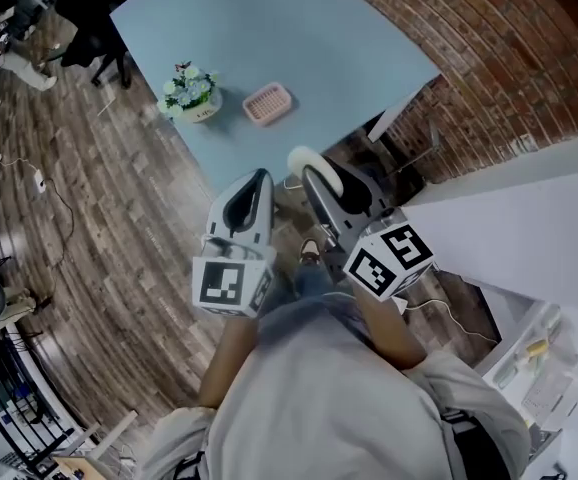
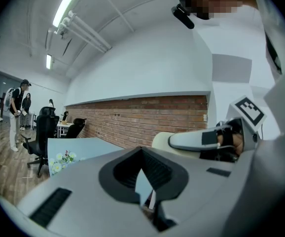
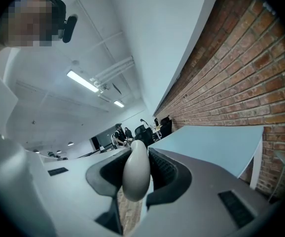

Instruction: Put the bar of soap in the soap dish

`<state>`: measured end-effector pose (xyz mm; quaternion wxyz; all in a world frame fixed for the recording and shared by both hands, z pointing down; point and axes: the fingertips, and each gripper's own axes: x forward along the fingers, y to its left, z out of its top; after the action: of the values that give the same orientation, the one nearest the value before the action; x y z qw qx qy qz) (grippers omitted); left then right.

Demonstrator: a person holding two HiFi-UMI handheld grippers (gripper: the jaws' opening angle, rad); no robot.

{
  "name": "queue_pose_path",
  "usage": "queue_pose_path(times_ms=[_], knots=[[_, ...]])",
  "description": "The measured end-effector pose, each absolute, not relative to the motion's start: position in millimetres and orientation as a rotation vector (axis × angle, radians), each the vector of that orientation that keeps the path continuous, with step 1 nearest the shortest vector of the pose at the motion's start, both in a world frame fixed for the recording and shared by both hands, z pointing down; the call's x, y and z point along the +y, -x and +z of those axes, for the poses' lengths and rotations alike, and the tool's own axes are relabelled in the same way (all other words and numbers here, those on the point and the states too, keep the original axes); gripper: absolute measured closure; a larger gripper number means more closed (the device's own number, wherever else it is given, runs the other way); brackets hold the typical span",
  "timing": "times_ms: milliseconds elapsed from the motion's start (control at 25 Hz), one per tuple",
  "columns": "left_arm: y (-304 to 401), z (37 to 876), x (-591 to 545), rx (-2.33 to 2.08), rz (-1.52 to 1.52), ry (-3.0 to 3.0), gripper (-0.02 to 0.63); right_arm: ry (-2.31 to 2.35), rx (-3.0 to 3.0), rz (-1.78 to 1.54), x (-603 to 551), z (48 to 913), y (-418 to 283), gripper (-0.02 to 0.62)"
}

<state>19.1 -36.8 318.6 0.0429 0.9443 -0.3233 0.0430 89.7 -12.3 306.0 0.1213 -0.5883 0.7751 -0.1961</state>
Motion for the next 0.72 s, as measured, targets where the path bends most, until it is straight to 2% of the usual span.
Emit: queue_pose_path(times_ms=[720], knots=[[-29, 307, -110, -0.937, 0.074, -2.919, 0.603, 1.737, 2.267, -0.535, -84, 297, -90, 0.480]])
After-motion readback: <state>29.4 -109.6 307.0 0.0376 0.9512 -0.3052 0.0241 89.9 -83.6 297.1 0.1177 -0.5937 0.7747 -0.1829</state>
